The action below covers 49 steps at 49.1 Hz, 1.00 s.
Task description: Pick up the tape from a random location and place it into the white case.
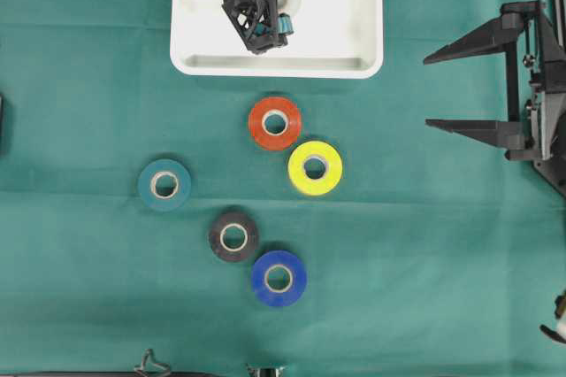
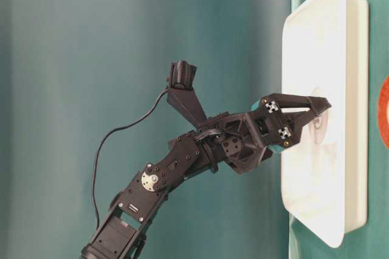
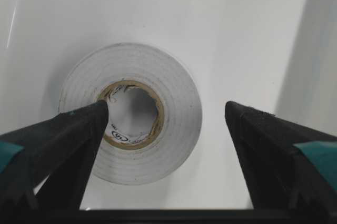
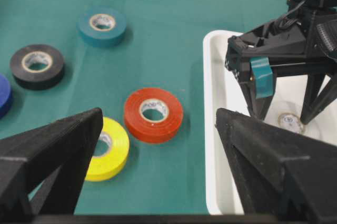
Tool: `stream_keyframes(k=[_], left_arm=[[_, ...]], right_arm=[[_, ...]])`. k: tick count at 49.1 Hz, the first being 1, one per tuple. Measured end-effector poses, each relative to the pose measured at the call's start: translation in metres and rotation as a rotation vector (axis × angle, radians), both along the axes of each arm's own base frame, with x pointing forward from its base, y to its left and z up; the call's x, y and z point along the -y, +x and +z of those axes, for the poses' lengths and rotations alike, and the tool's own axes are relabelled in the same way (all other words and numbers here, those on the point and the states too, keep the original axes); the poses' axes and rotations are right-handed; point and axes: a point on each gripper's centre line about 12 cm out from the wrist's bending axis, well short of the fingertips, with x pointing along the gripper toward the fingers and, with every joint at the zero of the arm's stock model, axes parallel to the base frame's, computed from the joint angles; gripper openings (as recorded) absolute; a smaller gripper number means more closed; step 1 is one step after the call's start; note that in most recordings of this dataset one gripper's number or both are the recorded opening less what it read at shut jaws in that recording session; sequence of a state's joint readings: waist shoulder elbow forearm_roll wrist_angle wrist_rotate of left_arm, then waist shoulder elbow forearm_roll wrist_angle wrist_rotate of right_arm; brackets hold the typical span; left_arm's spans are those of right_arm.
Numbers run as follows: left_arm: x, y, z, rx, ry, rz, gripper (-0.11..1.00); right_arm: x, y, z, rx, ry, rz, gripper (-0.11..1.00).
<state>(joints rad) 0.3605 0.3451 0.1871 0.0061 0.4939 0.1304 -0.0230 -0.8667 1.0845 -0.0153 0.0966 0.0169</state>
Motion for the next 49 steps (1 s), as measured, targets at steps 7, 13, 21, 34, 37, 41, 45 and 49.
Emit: stream_keyframes(k=[7,13,21,34,37,41,45,49], left_arm=[[0.003,-0.003,0.007,-0.022,-0.008,-0.003,0.98],[0.008,-0.004,0.035,0.007,0.003,-0.012,0.98],[0.016,-0.006,0.076,0.055,0.020,-0.027,0.98],[0.030,-0.012,0.128,0.092,0.034,-0.052,0.98],[0.032,-0.014,0.138,0.108,0.039,-0.055,0.98],[0.035,-0.017,0.149,0.133,0.049,-0.060,0.98],[0.034,-0.019,0.153,0.142,0.050,-0.057,0.98],[0.034,-0.022,0.152,0.137,0.049,-0.053,0.98]], right_arm=[[0.000,0.000,0.000,0.000,0.000,0.000,0.91],[0.000,0.000,0.000,0.001,-0.002,0.000,0.91],[0.000,0.000,0.000,0.002,0.000,0.000,0.91],[0.000,0.000,0.000,0.000,0.000,0.000,0.91],[0.000,0.000,0.000,0.000,0.000,0.000,0.91],[0.000,0.000,0.000,0.000,0.000,0.000,0.91],[0.000,0.000,-0.001,-0.002,-0.001,0.000,0.91],[0.000,0.000,0.000,0.000,0.000,0.000,0.91]])
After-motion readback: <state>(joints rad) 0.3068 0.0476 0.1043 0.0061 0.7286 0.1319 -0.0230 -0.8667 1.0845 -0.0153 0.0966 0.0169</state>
